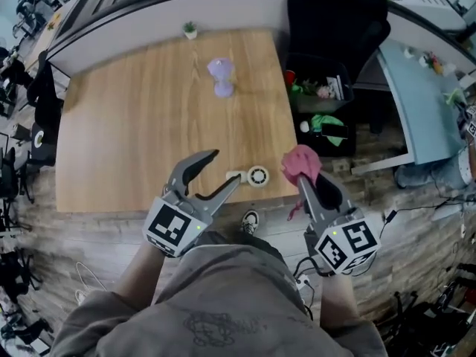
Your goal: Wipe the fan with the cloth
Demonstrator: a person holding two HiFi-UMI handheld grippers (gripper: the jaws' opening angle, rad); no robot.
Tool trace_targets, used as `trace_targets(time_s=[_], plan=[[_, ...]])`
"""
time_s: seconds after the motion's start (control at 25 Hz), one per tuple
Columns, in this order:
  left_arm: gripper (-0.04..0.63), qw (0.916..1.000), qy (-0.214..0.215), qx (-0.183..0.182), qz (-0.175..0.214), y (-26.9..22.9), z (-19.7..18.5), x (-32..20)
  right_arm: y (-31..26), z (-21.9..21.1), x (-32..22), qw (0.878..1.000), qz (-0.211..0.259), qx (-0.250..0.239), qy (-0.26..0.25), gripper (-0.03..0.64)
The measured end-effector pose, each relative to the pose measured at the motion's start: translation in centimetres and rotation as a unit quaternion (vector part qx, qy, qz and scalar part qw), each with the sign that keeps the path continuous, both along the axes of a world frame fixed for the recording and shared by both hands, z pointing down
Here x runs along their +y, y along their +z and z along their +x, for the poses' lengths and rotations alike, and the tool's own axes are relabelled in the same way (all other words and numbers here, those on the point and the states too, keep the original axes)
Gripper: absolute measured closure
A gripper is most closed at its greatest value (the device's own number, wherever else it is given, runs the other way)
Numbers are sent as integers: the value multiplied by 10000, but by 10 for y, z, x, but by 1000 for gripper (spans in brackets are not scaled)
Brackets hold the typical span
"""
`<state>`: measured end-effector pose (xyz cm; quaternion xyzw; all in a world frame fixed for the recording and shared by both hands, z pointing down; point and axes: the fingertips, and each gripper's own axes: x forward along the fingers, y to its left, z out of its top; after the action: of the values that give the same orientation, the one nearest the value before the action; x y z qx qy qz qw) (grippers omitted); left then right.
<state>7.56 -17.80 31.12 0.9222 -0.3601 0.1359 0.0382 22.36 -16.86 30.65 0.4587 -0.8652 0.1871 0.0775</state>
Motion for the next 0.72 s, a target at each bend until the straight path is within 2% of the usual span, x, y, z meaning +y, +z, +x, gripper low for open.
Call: trace_targets(time_s=[0.16,0.24,0.32,0.56,0.72], plan=[[350,9992,-391,34,-12,2,-3,-12,11,1,-13,9995,-74,76,-282,532],[350,9993,-360,-39,56,6,-4,-16,18,-1,-17,9991,-124,153,-371,532],[347,9995,-308,-95,-32,15,-3,-17,26,-2,-21,9987,-190,182,-436,532],[345,9977,339,-536,218,52,0,-14,55,-9,-29,9977,-458,216,-456,532],[325,9908,907,-982,189,94,6,-9,79,-17,-28,9960,-707,340,-432,532]])
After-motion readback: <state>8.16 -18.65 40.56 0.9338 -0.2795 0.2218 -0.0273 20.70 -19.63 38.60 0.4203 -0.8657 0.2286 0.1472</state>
